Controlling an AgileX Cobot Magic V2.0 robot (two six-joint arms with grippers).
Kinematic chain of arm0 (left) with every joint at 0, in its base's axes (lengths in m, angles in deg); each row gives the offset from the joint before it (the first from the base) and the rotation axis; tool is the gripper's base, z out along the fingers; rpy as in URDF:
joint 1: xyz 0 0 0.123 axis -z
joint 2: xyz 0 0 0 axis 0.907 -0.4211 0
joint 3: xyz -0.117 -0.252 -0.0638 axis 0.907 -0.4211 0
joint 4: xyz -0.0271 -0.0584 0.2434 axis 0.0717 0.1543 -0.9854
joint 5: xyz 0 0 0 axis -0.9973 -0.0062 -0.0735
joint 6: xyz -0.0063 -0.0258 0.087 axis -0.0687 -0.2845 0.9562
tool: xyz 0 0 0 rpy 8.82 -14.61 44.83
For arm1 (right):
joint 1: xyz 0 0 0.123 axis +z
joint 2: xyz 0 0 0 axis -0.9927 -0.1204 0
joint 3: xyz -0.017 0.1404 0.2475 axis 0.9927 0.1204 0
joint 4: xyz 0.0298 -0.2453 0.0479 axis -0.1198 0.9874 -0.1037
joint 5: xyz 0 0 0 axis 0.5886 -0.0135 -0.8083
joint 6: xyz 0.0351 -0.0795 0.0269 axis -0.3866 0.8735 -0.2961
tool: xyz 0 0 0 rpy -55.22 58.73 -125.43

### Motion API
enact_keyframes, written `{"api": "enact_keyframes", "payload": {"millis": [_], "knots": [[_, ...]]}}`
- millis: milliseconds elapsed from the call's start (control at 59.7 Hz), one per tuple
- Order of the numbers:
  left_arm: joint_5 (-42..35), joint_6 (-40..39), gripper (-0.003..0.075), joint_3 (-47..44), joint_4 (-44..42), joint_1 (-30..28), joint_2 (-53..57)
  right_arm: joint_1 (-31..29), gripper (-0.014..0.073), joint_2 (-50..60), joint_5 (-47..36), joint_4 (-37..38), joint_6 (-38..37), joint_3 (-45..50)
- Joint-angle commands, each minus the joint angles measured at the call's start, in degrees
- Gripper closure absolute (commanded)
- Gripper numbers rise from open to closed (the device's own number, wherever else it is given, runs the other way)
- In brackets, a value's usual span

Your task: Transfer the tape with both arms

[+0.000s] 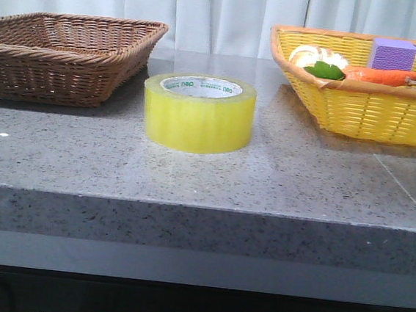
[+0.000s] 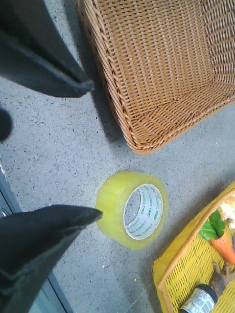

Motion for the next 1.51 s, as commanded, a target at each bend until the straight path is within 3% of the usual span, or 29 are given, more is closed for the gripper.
{"api": "enact_keyframes", "payload": {"millis": [0, 335, 536, 787, 1089, 1491], "knots": [[-4.70, -0.33, 0.0248, 1.96, 0.80, 0.48, -1.09, -0.39, 0.0212, 6.20, -5.33, -1.12, 0.07, 3.26], [-8.28, 0.00, 0.0248, 1.96, 0.80, 0.58, -5.66, -0.39, 0.0212, 20.14, -8.16, -1.19, 0.07, 18.90], [-8.08, 13.55, 0.0248, 6.59, 0.88, 6.24, -10.08, -0.39, 0.0212, 21.80, -9.28, -1.19, 0.07, 20.36], [1.33, 19.95, 0.0171, 19.37, 0.88, 13.68, -21.04, -0.39, 0.0212, 20.57, -9.27, -1.24, 0.07, 20.36], [16.11, 25.59, 0.0171, 34.18, 1.03, 15.09, -37.44, -0.39, 0.0212, 20.04, -9.27, -1.24, 0.07, 20.36], [21.40, 31.15, 0.0173, 48.86, 5.62, 15.09, -55.35, -0.39, 0.0212, 19.92, -9.27, -1.24, 0.07, 20.36]]}}
